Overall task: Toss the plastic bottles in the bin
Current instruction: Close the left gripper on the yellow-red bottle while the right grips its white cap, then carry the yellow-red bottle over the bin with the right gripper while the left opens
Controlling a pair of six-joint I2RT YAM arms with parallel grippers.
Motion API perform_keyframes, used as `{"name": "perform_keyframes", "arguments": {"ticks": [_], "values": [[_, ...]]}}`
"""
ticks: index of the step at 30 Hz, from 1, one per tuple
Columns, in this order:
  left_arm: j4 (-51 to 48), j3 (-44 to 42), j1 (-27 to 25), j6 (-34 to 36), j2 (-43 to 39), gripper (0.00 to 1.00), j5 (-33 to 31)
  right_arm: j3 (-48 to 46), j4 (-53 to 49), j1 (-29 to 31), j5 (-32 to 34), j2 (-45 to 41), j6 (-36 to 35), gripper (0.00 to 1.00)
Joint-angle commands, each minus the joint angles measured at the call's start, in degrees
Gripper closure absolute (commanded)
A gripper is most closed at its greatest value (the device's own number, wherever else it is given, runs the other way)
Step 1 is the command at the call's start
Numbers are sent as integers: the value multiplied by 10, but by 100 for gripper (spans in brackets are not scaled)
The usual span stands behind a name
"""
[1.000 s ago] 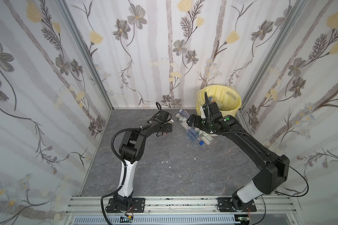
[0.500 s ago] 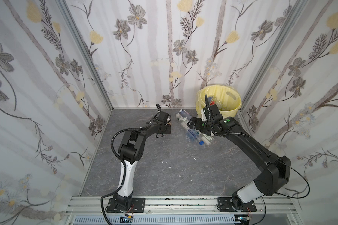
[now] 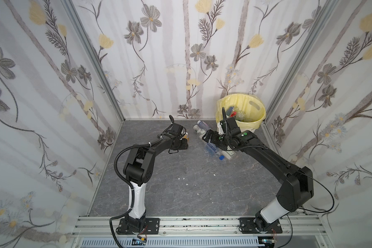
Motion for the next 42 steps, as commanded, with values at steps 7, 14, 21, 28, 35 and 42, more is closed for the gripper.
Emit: {"name": "perform_keyframes", "arguments": {"ticks": [7,14,21,28,35,42], "values": [[27,-108,10,9,-111,47,96,12,88,18,-44,51,53,0],[58,-195,13,-6,-207,47,143,20,132,29,-70,86,91,0],[77,-238,13,-26,-263,48,152,28,166,45,-100,123,121,0],[90,-258,10,-41,-296,48,163,45,178,60,-119,157,133,1],[92,-259,-3,-44,-308,48,158,55,185,68,-135,173,141,9],[93,-256,-8,-48,-312,47,155,56,192,68,-142,176,147,28]]}}
